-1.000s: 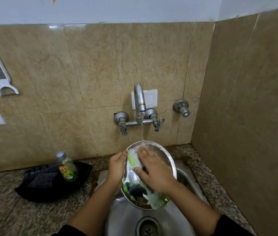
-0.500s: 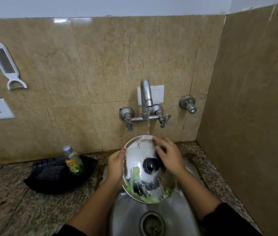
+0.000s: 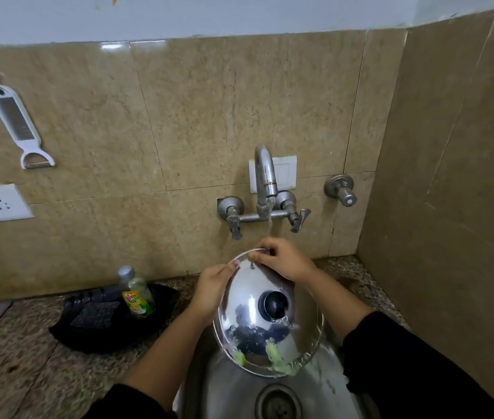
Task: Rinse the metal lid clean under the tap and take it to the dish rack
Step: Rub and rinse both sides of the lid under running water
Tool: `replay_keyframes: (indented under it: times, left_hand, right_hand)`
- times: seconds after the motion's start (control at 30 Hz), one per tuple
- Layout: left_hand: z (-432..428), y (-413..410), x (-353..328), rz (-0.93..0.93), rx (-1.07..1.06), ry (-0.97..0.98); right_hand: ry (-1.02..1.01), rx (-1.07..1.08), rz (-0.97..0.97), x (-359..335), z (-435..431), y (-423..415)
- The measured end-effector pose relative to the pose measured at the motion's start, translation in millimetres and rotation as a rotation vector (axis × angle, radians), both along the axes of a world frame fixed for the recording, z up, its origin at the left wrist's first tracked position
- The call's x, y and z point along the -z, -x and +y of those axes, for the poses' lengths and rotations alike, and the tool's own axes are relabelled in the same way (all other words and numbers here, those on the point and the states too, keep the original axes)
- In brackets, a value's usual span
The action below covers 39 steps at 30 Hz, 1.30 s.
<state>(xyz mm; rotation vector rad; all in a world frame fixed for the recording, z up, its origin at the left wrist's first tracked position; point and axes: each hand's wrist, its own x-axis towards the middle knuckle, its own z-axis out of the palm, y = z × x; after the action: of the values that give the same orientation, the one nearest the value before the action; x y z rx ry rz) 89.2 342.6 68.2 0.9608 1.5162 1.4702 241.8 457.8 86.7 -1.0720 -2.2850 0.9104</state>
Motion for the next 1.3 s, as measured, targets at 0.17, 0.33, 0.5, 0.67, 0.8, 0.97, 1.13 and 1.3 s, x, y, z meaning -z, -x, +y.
replay_keyframes:
  times: [0.17,0.33,0.5,0.67,0.8,0.97,1.13,1.3]
  left_hand:
    - [0,0,-1,-0.164,-0.024,0.107]
    - [6,2,-17,-0.021,0.213,0.122]
    - [-1,2,5,-0.095,0.034,0.092]
    - [0,-5,-4,-0.086,0.068,0.077]
    - [1,-7,-4,-0.124,-0.074,0.053]
    - [4,1,23,-0.262,-0.386,0.103]
    - [6,-3,29,-0.321,-0.501,0.142]
    - [1,-2,30,-0.241,-0.497,0.126]
  right_hand:
    - [-0.138,0.310,-0.014,13,4,-18]
    - [-0.337,-0.144,-0.061,-4,-9,6]
    - [-0.172,0.327,-0.006,23,1,-17]
    - [-0.356,0.162,-0.044,12,-8,-1]
    - [-0.329,0.127,-0.094,17,-1,-6]
    - [-0.322,0.146,-0.247,58,-36,-33]
    - [-0.364,0.036,-0.315,78,-91,-27]
    - [-0.274,0.023,-0.325,90,-63,-55]
